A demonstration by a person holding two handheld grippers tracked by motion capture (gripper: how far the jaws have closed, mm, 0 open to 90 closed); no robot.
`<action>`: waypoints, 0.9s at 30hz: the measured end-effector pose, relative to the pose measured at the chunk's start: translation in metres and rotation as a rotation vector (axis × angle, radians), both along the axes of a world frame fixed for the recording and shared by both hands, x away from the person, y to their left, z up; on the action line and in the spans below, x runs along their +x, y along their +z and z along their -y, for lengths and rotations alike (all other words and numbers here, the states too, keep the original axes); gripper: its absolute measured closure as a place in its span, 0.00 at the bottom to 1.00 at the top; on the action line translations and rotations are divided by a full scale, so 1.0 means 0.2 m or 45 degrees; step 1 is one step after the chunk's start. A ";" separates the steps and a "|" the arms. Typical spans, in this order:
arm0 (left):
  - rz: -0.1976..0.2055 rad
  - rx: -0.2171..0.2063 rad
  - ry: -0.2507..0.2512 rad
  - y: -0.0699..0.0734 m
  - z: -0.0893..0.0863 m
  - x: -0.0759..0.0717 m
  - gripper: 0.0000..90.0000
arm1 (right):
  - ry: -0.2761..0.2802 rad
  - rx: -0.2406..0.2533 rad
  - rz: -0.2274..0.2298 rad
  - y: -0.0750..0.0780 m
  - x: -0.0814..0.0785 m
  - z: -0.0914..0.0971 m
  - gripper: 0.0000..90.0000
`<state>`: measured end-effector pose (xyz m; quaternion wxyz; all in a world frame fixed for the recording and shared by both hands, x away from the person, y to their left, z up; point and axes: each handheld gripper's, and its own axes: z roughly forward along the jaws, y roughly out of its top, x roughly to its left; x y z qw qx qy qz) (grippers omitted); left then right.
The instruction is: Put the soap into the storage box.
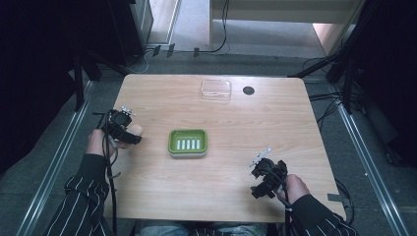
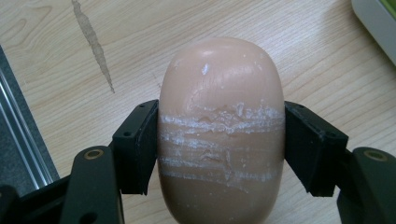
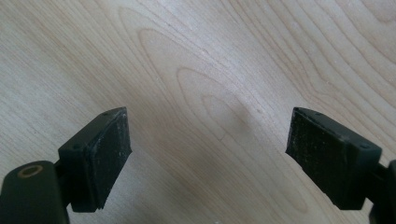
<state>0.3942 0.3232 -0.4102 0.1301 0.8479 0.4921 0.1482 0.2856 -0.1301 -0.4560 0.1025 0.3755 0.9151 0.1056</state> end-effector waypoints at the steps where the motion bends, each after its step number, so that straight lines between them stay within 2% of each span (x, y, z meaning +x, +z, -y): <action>1: 0.002 0.002 -0.004 0.00 0.00 0.00 0.37 | -0.001 -0.005 -0.003 0.00 0.00 0.00 0.16; 27: 0.023 -0.001 -0.091 0.05 0.11 -0.01 0.37 | -0.003 -0.007 -0.002 0.00 0.00 0.00 0.16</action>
